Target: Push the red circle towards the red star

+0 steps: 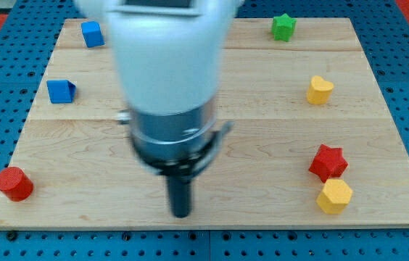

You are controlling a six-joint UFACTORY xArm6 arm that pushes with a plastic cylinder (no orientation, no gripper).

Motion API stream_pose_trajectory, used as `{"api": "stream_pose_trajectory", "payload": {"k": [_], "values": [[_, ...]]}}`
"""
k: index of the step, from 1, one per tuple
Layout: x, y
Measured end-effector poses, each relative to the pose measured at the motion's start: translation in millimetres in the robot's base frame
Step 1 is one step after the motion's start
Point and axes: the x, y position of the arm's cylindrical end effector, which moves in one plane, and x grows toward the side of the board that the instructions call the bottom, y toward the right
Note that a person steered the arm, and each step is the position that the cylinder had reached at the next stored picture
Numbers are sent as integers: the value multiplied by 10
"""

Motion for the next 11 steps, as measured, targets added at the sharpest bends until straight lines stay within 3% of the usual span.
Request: {"api": "stream_pose_trajectory", "payload": {"k": [1,2,3,4,5,7,8,9,11], "values": [[0,-927],[-51,-2391],[-70,-2390],[-368,-2211],[-427,-1171],[-708,-341],[-771,237],[-737,219],[-766,1234]]}}
